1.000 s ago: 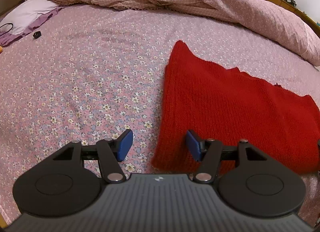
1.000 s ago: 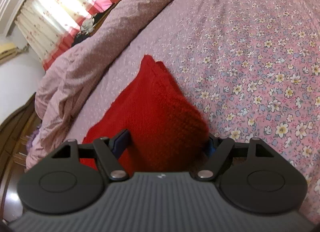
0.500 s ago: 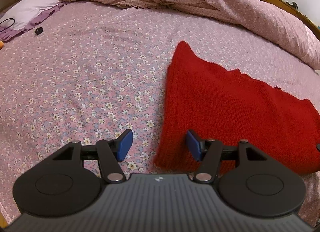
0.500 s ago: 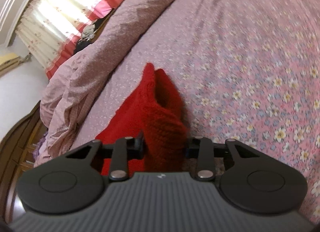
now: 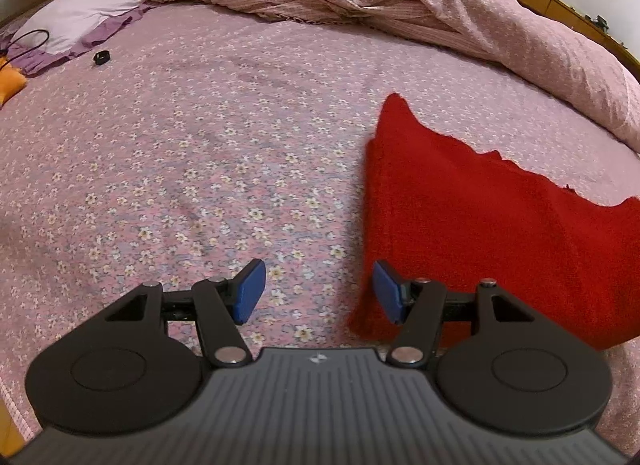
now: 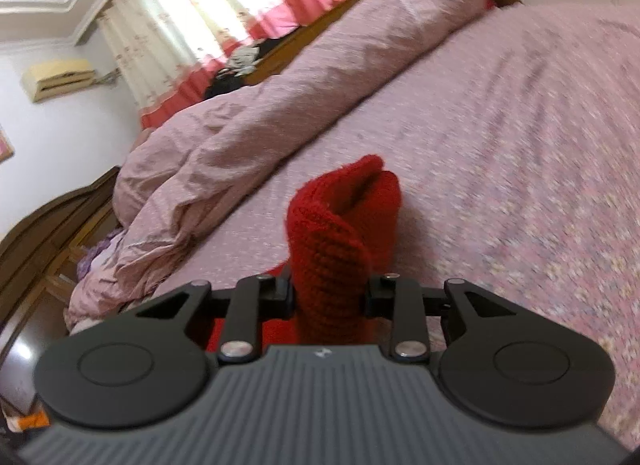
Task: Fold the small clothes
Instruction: 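Fold the held red edge over the cardigan with the right tool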
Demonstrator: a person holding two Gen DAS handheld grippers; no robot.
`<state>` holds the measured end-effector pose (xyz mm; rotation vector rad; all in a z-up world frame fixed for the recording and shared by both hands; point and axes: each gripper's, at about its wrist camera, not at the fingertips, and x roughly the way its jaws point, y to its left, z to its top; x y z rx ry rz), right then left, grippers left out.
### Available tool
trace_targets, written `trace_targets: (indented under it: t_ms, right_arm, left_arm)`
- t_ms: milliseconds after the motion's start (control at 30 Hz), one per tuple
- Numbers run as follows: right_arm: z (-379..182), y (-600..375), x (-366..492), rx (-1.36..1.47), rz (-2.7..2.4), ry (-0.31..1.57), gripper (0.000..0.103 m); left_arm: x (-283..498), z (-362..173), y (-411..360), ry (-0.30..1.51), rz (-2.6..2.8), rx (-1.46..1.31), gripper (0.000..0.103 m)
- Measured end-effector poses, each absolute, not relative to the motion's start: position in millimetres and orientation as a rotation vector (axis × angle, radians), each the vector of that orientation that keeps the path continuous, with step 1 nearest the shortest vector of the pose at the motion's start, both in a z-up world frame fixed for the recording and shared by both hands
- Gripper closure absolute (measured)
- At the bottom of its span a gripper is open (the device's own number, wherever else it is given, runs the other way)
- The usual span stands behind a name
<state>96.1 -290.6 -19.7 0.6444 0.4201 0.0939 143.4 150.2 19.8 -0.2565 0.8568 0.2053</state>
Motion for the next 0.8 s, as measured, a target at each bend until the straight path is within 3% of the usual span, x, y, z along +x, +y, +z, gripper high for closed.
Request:
trace_targets:
  t_ms: [800]
  right_arm:
    - [54,-145,125,0.380,0.430,0.327,0.075]
  left_arm:
    - [132,9,177,0.876,0.216,-0.331,0.038]
